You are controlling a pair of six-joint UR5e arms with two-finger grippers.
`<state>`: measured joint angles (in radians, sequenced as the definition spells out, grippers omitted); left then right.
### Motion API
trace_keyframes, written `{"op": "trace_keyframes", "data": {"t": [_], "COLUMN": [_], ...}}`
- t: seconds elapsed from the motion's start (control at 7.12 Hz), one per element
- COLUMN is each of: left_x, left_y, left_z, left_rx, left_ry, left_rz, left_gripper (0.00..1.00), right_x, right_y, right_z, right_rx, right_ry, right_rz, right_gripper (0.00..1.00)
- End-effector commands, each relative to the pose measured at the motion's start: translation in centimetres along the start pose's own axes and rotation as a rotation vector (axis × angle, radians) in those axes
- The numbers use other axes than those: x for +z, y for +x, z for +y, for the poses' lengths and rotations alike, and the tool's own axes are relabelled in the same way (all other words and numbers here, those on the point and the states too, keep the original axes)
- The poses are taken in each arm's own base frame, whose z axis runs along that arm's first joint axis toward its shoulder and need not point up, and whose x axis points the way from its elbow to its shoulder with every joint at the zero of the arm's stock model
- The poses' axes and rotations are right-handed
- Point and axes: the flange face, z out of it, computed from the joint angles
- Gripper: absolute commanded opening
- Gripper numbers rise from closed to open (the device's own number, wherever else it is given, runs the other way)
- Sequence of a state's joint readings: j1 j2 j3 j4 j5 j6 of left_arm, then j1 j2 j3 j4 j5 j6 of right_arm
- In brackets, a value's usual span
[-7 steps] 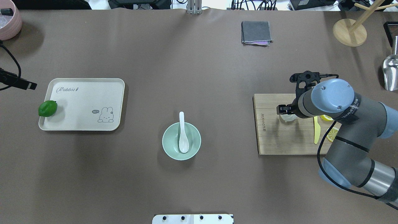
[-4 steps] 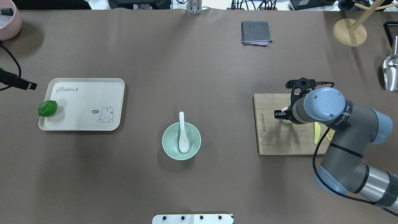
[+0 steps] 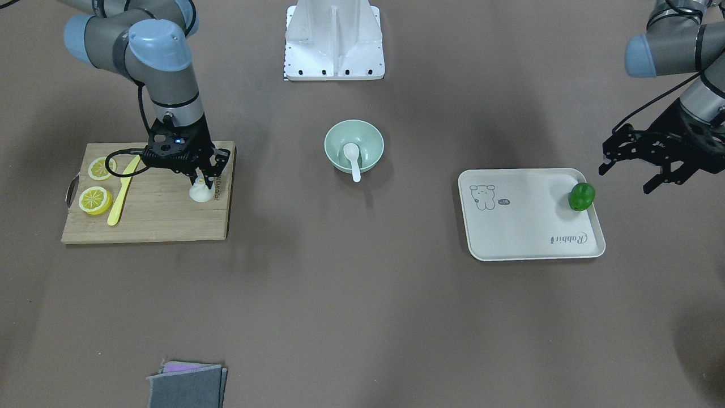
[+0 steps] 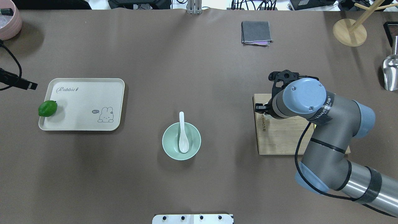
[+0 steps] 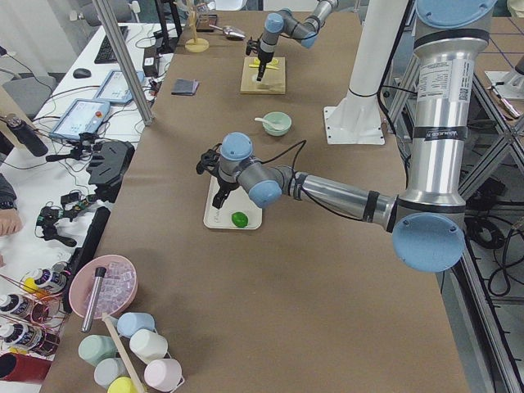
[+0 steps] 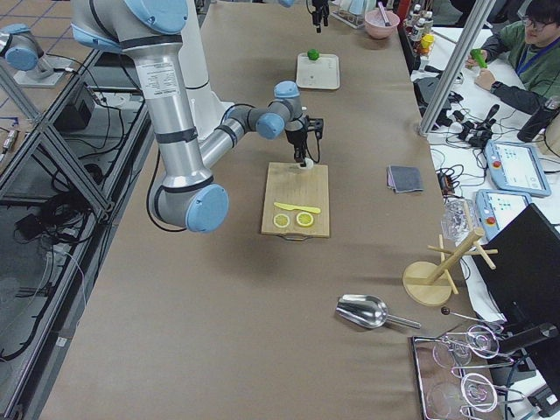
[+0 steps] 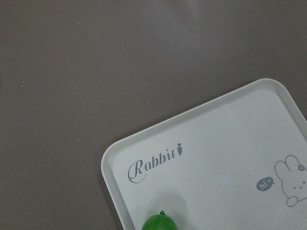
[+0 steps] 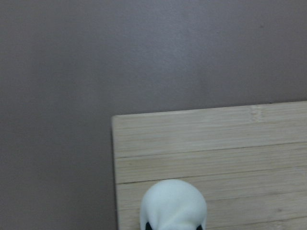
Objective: Put spoon and bun in bowl
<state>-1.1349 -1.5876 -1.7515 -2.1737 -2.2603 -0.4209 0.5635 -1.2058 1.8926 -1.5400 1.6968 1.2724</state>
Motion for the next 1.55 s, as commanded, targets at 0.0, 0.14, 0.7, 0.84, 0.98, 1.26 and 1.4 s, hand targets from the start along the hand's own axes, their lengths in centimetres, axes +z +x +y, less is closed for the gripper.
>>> {"op": "trace_keyframes", "data": {"t": [0.0, 0.14, 0.7, 0.84, 0.98, 1.26, 1.4], "left_x": [0.4, 0.4, 0.8, 0.9, 1.1, 1.1, 1.1], "left_y": [-0.2, -0.1, 0.2, 0.1, 0.0, -0.1, 0.0], "left_z": [-0.1, -0.3, -0.9, -1.0, -1.0, -1.1, -1.0], "left_rx": [-0.006, -0.004, -0.01, -0.011, -0.014, -0.014, -0.013], "left_ry": [-0.004, -0.003, -0.008, -0.009, -0.012, -0.012, -0.011], "left_rz": [0.0, 0.002, 0.005, 0.005, 0.004, 0.003, 0.004], "left_gripper": [0.98, 0.98, 0.98, 0.98, 0.98, 0.98, 0.98], "right_x": [-4.4, -6.2, -6.5, -6.3, -7.2, -8.5, -9.1], "right_y": [-10.0, -15.0, -24.1, -24.8, -25.7, -26.0, -25.1], "right_z": [2.7, 4.6, 10.5, 11.4, 12.2, 12.2, 10.9], "right_rx": [0.085, 0.064, -0.019, -0.028, -0.015, 0.044, 0.043], "right_ry": [-0.03, 0.013, 0.036, 0.031, 0.027, 0.021, 0.027], "right_rz": [-0.054, -0.076, -0.101, -0.101, -0.12, -0.146, -0.152], "right_gripper": [0.0, 0.0, 0.0, 0.26, 0.81, 1.0, 1.0]}}
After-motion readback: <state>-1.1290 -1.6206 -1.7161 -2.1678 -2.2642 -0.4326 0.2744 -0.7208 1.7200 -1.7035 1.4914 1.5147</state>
